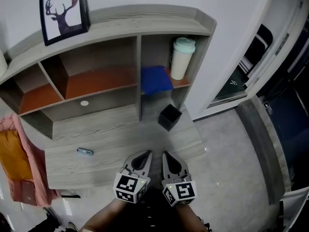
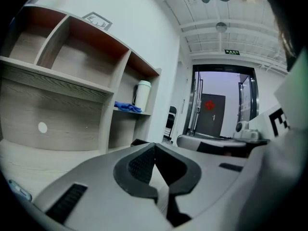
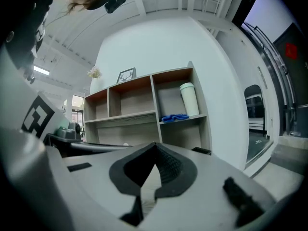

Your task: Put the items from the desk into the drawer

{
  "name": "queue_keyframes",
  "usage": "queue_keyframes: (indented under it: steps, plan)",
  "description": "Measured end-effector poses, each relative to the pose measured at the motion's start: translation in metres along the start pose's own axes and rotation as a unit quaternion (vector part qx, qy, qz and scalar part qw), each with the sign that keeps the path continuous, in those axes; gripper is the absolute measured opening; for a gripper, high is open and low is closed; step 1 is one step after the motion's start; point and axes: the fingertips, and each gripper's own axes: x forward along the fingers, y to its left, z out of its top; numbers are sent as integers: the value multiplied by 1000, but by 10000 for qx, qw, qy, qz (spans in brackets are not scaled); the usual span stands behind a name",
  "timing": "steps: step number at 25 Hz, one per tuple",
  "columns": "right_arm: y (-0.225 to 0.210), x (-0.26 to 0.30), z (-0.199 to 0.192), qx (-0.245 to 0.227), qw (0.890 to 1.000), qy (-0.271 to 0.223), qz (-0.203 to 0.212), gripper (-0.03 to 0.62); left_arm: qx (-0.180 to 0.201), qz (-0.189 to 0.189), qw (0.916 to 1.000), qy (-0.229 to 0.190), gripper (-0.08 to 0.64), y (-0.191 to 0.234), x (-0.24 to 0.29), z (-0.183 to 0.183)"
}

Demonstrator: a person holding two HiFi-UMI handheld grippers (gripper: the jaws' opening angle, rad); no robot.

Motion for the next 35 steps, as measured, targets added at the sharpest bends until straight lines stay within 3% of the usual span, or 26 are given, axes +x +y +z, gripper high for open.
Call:
queue_keyframes:
  steps: [13, 22, 26, 32, 35]
  plan:
    - [22, 13, -7, 21, 9987, 191, 473, 11, -190, 425, 9988, -138, 9, 21, -16, -1]
    - [38, 24, -12, 47, 9942, 251, 1047, 11, -344, 815, 9958, -246, 9, 38, -28, 1]
    - [50, 34, -13, 42, 9910, 344, 1291, 11, -472, 1112, 9923, -288, 9, 53, -38, -2]
    - [84, 53, -18, -415, 9812, 480, 1824, 11, -600, 1650, 9836, -409, 9, 84, -64, -3]
    - [104, 62, -17, -329, 9768, 530, 2048, 11, -687, 1964, 9769, -480, 9, 101, -82, -6]
